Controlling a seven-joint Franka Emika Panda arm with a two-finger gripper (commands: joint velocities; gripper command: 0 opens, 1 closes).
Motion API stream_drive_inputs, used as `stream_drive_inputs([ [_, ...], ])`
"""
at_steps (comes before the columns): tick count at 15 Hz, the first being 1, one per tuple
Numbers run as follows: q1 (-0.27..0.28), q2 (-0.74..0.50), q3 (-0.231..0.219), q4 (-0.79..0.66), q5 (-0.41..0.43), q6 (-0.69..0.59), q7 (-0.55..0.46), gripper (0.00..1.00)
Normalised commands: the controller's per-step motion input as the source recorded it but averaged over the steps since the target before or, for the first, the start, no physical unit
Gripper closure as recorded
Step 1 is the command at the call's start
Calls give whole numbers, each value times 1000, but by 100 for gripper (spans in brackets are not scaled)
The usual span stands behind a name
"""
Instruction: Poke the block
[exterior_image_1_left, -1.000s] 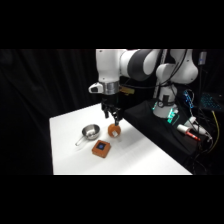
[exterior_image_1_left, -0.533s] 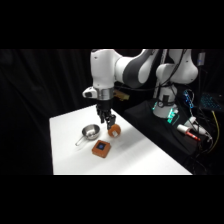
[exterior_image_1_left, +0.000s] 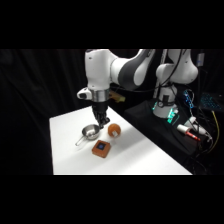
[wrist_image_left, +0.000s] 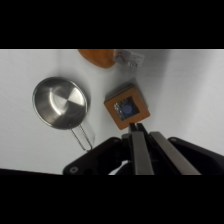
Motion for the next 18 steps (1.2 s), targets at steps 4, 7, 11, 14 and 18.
stream_drive_inputs([
  [4, 36, 185, -5, 204, -88, 110, 89, 99],
  [7, 43, 231, -8, 194, -88, 135, 87, 99],
  [11, 46, 226, -3, 181, -67, 125, 72, 99],
  [14, 29, 199, 6, 157, -32, 116, 40, 99],
  [18, 8, 189, 15, 145, 2, 131, 8, 99],
])
